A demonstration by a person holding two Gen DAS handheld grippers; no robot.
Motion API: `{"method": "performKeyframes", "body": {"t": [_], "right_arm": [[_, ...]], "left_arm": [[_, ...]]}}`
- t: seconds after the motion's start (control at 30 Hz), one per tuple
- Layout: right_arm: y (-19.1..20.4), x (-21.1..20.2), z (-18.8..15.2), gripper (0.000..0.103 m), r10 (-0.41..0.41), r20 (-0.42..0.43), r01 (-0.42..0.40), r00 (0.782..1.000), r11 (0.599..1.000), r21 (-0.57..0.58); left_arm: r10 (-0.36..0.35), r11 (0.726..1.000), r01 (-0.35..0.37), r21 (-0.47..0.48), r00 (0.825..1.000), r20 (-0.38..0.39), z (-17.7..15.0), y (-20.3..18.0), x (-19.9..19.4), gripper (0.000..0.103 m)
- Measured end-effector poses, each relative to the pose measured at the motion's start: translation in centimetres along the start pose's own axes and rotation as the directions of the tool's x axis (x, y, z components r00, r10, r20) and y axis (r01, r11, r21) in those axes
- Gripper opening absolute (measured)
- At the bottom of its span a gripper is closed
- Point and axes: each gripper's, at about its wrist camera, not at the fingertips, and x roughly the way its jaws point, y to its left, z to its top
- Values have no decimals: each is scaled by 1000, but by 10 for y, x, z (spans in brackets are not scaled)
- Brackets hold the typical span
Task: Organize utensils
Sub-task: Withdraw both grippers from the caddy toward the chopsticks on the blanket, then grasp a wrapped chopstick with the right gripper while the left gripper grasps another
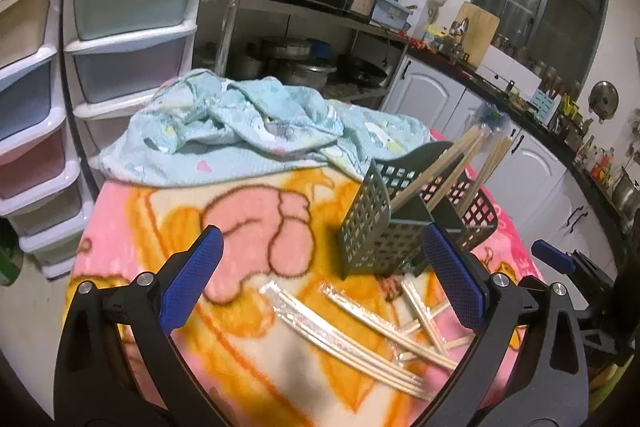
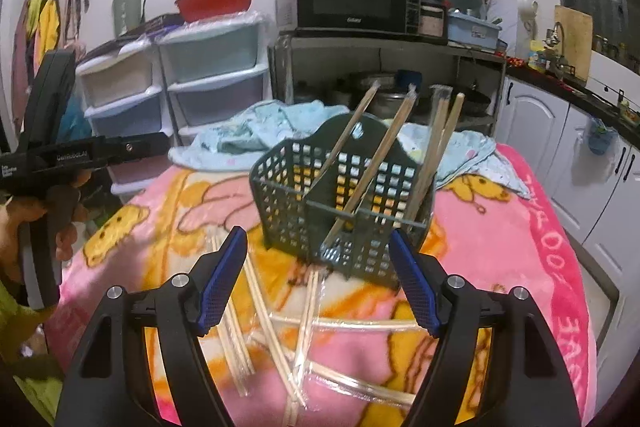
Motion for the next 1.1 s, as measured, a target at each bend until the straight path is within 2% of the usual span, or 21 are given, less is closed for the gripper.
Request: {"method": "performKeyframes", "body": {"t": [0.47,0.77,0.83,0.87,0.93,1.0,1.1], "right_arm": [[11,19,-19,71,21,-103,-26,994,999,-40],[10,37,-31,71,16,-167,-25,986,999,-47],[9,40,-32,70,11,-177,-21,984,998,-53],[8,42,-32,70,5,-183,-15,983,998,-56],[6,46,-34,70,2,-191,-13,982,998,-55],[5,50,-35,67,-4,-202,-7,979,998,-55],[3,58,-36,66,-10,-219,-3,976,998,-57]], "left_arm": [[3,1000,-4,-7,996,-90,-30,3,15,92],[2,1000,-6,-21,984,-178,-53,12,34,92],[1,999,-9,-38,979,-206,-58,15,38,84],[-6,999,-6,-50,974,-227,-61,18,41,74],[-14,998,-4,-69,966,-260,-66,22,46,65],[-33,995,5,-96,955,-295,-72,26,53,52],[-84,987,34,-155,941,-328,-78,30,61,41]]}}
